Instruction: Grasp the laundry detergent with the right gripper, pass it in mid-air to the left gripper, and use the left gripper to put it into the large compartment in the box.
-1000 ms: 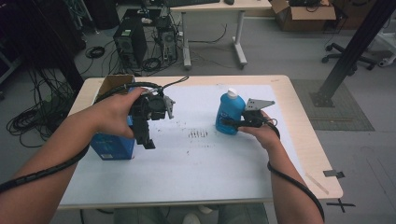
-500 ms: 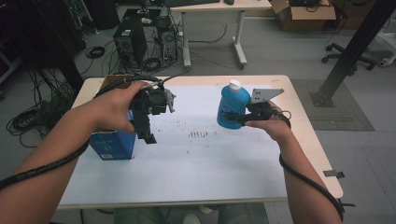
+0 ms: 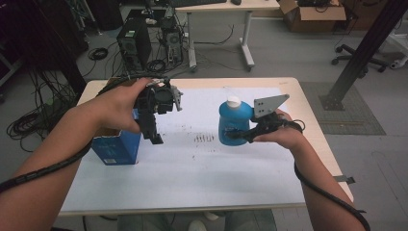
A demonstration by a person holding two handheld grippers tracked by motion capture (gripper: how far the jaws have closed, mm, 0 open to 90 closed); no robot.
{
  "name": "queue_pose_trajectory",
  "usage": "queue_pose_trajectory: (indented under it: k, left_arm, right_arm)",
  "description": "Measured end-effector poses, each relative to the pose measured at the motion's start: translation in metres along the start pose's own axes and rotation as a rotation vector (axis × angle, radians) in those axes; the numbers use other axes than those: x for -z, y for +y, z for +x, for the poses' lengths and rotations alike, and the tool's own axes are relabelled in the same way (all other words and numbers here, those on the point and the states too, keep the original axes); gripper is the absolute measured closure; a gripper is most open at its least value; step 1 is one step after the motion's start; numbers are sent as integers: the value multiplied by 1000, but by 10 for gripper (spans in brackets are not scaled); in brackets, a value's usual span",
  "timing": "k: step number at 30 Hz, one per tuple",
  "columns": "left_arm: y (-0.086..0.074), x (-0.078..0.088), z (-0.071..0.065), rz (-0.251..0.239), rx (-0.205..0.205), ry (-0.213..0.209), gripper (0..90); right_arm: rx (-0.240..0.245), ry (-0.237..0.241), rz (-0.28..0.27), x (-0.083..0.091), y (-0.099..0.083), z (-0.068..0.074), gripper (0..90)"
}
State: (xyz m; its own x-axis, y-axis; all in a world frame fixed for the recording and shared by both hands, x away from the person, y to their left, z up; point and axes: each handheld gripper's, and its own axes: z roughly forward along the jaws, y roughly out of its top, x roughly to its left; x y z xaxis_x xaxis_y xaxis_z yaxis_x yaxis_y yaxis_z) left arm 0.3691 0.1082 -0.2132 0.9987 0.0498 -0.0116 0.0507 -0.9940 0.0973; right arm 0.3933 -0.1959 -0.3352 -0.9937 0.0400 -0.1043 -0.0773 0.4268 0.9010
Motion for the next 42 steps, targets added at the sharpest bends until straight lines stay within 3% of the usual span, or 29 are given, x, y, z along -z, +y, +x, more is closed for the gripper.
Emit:
queue_pose_trajectory:
  k: [12, 24, 42]
  left_arm:
    - [11, -2, -5, 18, -23, -5, 1]
    - [21, -6, -8, 26, -46, -6, 2]
    - [35, -12, -12, 35, -64, -20, 2]
  right_arm:
    - [7, 58, -24, -27, -6, 16, 451]
    - [-29, 95, -43, -50, -17, 19, 451]
    - [-31, 138, -42, -91, -13, 23, 451]
